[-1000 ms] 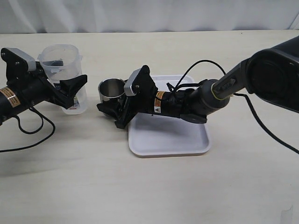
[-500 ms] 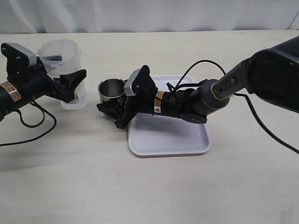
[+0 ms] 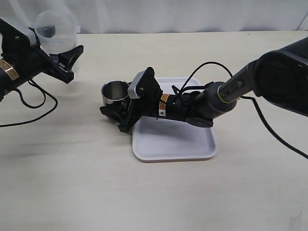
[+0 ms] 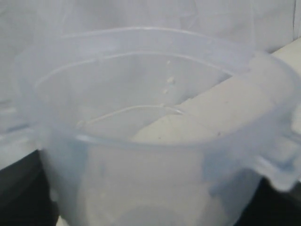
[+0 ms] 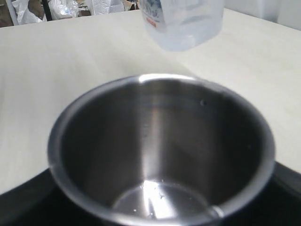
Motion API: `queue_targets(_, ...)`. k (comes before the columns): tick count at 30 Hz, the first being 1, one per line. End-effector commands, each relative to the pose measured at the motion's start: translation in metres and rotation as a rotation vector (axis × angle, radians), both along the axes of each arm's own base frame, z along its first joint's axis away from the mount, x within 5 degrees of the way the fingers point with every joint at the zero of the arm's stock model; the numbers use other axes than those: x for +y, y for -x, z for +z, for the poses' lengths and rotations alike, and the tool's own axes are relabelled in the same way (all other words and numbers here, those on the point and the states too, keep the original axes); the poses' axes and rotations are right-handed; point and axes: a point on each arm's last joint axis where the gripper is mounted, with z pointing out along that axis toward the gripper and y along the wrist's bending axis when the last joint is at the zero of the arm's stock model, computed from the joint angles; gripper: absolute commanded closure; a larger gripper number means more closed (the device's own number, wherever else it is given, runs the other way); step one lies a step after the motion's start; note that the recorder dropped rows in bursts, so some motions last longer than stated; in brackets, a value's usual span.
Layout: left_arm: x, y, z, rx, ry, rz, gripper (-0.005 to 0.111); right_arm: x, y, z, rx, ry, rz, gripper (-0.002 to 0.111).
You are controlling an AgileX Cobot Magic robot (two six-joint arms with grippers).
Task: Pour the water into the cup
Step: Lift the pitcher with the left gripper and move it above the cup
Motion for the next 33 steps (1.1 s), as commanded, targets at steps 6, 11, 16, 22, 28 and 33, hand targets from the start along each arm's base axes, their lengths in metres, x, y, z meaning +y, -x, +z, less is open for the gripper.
queue_targets(6,-0.039,-0.008,0.011,-0.116,-0.197,-0.104,0.107,-0.002,0.000,-0.003,0.012,0.038,-0.010,0.104)
queue_targets(11,-0.050,-0.014,0.012,-0.123,-0.281,-0.131,0.107,-0.002,0.000,-0.003,0.012,0.038,-0.010,0.104)
queue_targets(16,-0.050,-0.015,0.013,-0.130,-0.288,-0.130,0.107,-0.002,0.000,-0.003,0.011,0.036,-0.009,0.104)
queue_targets(22,-0.050,-0.014,0.012,-0.193,-0.394,-0.145,0.107,-0.002,0.000,-0.003,0.011,0.036,-0.009,0.104)
queue_targets(28,-0.050,-0.015,0.011,-0.192,-0.412,-0.146,0.107,-0.002,0.000,-0.003,0.011,0.036,-0.009,0.104)
queue_targets(33,-0.049,-0.015,0.010,-0.216,-0.468,-0.153,0.107,-0.002,0.000,-0.003,0.011,0.036,-0.009,0.104)
